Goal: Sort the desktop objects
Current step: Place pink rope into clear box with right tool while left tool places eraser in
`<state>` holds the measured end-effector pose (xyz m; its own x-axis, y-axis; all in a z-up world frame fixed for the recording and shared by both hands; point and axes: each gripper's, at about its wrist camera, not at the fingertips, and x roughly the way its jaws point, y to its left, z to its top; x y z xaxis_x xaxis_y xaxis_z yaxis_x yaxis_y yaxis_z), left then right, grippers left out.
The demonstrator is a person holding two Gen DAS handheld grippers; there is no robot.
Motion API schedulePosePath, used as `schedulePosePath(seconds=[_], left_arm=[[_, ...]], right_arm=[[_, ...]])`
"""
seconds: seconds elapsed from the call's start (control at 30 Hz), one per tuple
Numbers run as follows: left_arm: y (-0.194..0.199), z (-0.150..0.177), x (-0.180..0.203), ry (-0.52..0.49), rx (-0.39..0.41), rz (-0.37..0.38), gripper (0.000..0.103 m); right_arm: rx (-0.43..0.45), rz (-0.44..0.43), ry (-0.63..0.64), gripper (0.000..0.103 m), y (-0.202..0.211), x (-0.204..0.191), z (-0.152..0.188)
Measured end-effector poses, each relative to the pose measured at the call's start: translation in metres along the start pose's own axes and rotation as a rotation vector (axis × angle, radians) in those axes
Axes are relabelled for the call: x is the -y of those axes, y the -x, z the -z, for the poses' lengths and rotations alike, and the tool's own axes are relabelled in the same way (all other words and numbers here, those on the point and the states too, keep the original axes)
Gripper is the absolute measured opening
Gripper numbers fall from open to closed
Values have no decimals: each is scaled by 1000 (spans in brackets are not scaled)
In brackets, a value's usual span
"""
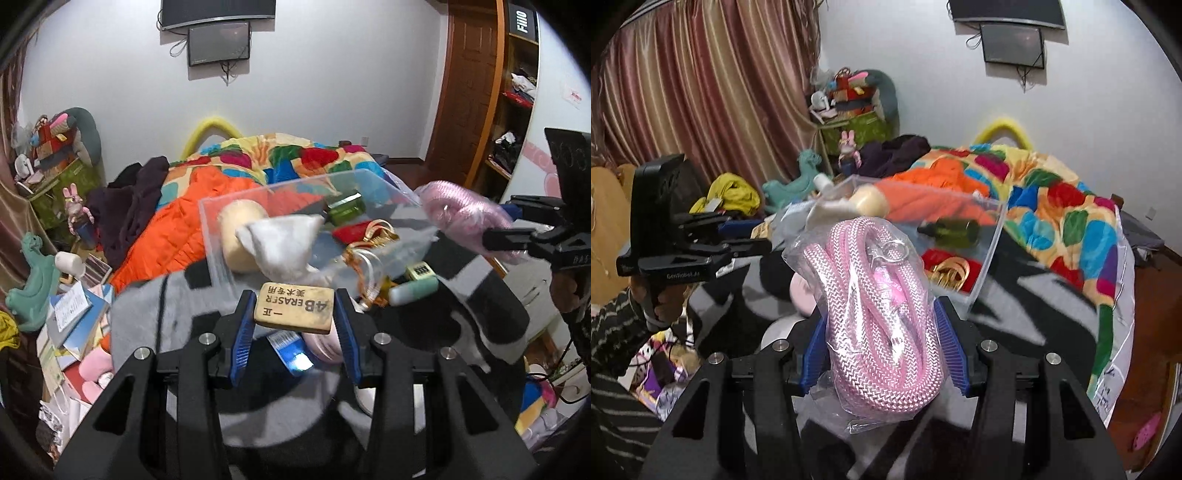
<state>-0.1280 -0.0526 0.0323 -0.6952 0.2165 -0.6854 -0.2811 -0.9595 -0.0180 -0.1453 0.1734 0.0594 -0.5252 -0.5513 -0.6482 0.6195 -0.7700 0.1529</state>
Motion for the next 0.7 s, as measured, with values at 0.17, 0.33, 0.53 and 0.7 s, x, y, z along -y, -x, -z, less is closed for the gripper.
schedulePosePath(seconds=[0.17,0.33,0.53,0.7], left_arm=[[-13,-12,-15,11,1,-41,42],[-33,-14,-30,60,-36,-5,42],[-45,-12,-31,55,-49,-10,42],[-50,-12,-29,54,-68,5,42]], right_arm=[[31,12,-13,51,-11,8,-18],[30,-10,-57,51,-36,18,-31],[-3,-19,-75,33,-70,19,-44],[-57,-8,-37,33,-92,10,-43]])
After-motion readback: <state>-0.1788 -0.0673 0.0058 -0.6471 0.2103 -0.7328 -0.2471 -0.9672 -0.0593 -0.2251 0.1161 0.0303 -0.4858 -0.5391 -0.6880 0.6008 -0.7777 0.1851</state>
